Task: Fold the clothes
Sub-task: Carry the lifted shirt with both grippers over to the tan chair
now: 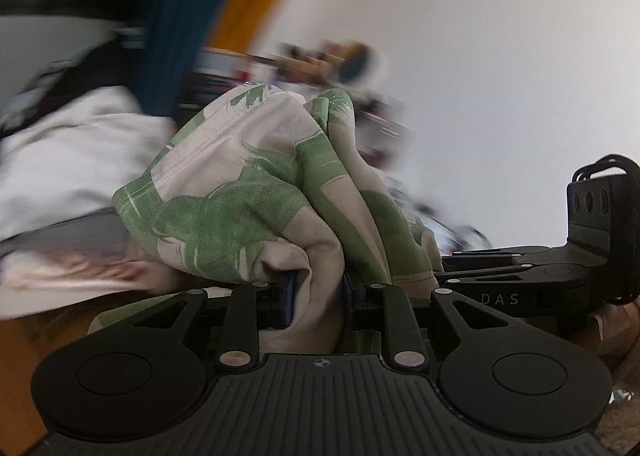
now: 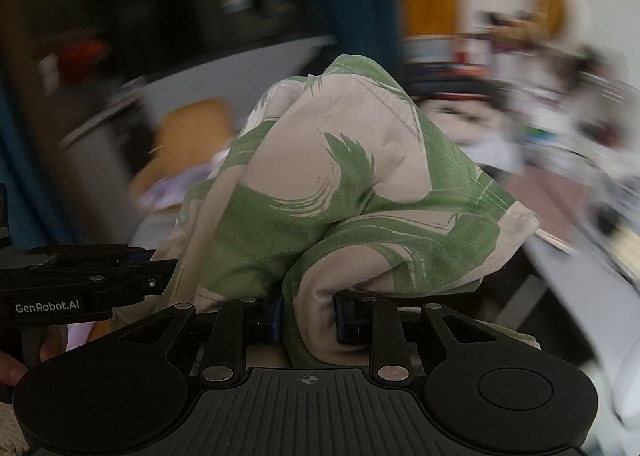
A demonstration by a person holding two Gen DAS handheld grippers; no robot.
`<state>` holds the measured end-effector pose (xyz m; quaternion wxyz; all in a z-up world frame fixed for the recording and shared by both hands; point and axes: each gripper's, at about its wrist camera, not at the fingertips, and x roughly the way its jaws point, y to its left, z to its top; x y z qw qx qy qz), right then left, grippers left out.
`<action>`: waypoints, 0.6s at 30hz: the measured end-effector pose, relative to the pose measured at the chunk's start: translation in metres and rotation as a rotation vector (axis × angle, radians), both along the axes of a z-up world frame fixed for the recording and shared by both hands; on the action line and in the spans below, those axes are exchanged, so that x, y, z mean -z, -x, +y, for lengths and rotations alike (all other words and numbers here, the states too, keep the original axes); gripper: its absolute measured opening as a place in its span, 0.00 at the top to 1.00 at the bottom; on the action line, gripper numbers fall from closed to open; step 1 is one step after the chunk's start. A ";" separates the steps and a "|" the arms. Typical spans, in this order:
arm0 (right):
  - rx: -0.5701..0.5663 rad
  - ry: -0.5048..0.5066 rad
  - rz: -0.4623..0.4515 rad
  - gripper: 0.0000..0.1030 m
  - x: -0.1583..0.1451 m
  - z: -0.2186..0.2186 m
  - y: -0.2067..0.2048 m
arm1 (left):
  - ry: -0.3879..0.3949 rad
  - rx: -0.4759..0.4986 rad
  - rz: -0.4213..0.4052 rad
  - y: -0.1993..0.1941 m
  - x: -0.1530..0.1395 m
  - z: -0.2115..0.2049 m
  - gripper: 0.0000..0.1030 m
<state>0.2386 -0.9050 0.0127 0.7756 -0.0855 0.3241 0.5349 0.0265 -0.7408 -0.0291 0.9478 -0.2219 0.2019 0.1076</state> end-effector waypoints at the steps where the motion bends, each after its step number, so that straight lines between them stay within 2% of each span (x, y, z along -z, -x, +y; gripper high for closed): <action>1: -0.056 -0.003 -0.001 0.77 0.001 0.021 0.006 | 0.001 -0.043 0.009 0.010 -0.001 0.012 0.78; 5: -0.228 -0.008 0.049 0.77 0.013 0.105 0.027 | -0.033 -0.204 0.055 0.038 0.000 0.060 0.78; 9: -0.371 0.001 0.065 0.77 0.025 0.188 0.043 | -0.019 -0.326 0.082 0.048 0.010 0.122 0.78; 14: -0.450 0.007 0.094 0.77 0.033 0.306 0.037 | -0.028 -0.403 0.106 0.040 0.015 0.220 0.78; 18: -0.488 -0.008 0.126 0.77 0.026 0.392 0.020 | -0.028 -0.414 0.141 0.031 -0.002 0.299 0.78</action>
